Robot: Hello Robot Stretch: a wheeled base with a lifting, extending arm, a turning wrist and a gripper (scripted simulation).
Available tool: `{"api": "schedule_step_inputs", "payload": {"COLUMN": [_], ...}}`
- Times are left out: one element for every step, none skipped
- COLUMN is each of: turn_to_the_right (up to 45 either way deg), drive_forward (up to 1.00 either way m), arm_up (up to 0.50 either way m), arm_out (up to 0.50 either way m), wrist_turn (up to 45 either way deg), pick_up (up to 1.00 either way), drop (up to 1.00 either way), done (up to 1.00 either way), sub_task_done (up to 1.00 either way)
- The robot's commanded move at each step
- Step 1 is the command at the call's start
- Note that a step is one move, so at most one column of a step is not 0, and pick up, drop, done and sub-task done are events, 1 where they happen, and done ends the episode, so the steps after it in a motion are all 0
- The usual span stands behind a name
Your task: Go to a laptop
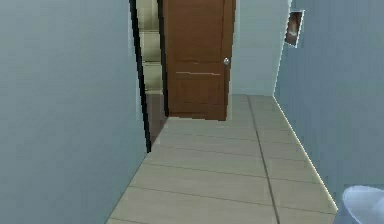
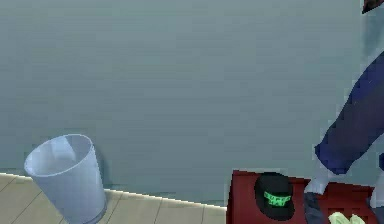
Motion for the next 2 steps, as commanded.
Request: {"api": "schedule_step_inputs", "payload": {"turn_to_the_right": [-3.0, 0.0], "drive_forward": [0.00, 0.85], "arm_up": [0.00, 0.00], "arm_out": [0.00, 0.00], "wrist_turn": [0.0, 0.0], "pick_up": [0.00, 0.00], "drop": [0.00, 0.00], "done": [0.00, 0.00], "sub_task_done": [0.00, 0.00]}}
